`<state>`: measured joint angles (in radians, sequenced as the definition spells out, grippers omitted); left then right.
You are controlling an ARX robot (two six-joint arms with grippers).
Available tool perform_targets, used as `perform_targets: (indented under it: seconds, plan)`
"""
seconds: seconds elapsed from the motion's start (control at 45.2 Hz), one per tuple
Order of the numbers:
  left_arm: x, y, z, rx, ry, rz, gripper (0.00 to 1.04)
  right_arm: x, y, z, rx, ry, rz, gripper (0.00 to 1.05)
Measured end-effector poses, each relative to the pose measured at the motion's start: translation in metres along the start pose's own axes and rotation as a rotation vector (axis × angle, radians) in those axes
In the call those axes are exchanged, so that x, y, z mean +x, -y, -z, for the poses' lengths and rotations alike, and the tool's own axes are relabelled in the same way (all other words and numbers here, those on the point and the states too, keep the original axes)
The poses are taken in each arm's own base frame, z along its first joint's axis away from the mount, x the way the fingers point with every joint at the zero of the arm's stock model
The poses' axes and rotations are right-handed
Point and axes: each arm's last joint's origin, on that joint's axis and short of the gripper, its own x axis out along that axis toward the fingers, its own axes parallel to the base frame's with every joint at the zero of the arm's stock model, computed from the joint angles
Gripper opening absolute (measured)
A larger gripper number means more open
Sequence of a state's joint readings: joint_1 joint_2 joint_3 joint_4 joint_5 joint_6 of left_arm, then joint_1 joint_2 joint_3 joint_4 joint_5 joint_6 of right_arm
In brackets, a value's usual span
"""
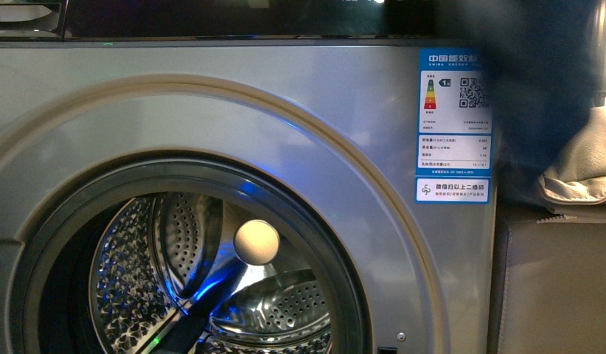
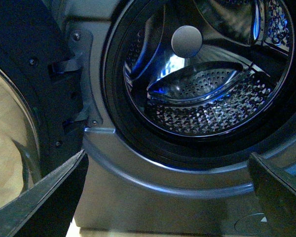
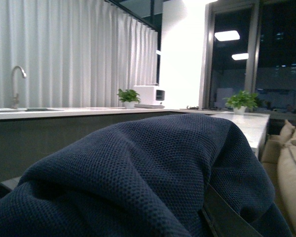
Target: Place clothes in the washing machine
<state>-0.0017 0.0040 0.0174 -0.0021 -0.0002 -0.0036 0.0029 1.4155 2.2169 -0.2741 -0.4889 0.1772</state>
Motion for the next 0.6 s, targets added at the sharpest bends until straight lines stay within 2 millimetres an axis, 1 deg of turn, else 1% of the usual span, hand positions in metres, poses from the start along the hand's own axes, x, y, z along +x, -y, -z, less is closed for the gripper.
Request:
perform_targets:
  seconds: [0.133,0.287,0.354,0.376,0.42,0.442,0.508,0.531,0.597]
  plan:
    - [0.0,0.0,0.0,0.0,0.0,0.0,0.98,0.024,-0.029,-0.007,0.052,0.016,-0.052,0.11]
    - [0.0,0.0,0.0,0.0,0.0,0.0,0.98,0.041,-0.044,-0.006,0.065,-0.008,-0.086,0.11]
    - [0.0,0.0,0.0,0.0,0.0,0.0,0.98,0.043,-0.046,-0.005,0.069,-0.016,-0.091,0.11]
    - [0.0,0.0,0.0,0.0,0.0,0.0,0.98,0.047,-0.048,-0.002,0.076,-0.028,-0.097,0.11]
    - [0.0,0.0,0.0,0.0,0.0,0.0,0.98,0.047,-0.048,-0.002,0.076,-0.028,-0.097,0.11]
    - [0.0,0.0,0.0,0.0,0.0,0.0,0.98,0.052,-0.048,0.003,0.071,-0.047,-0.097,0.11]
    - [0.0,0.0,0.0,0.0,0.0,0.0,0.98,0.052,-0.048,0.003,0.071,-0.047,-0.097,0.11]
    - [0.0,0.0,0.0,0.0,0.0,0.0,0.98,0.056,-0.048,0.007,0.069,-0.054,-0.093,0.11]
    - [0.0,0.0,0.0,0.0,0.0,0.0,0.98,0.057,-0.049,0.007,0.062,-0.053,-0.091,0.11]
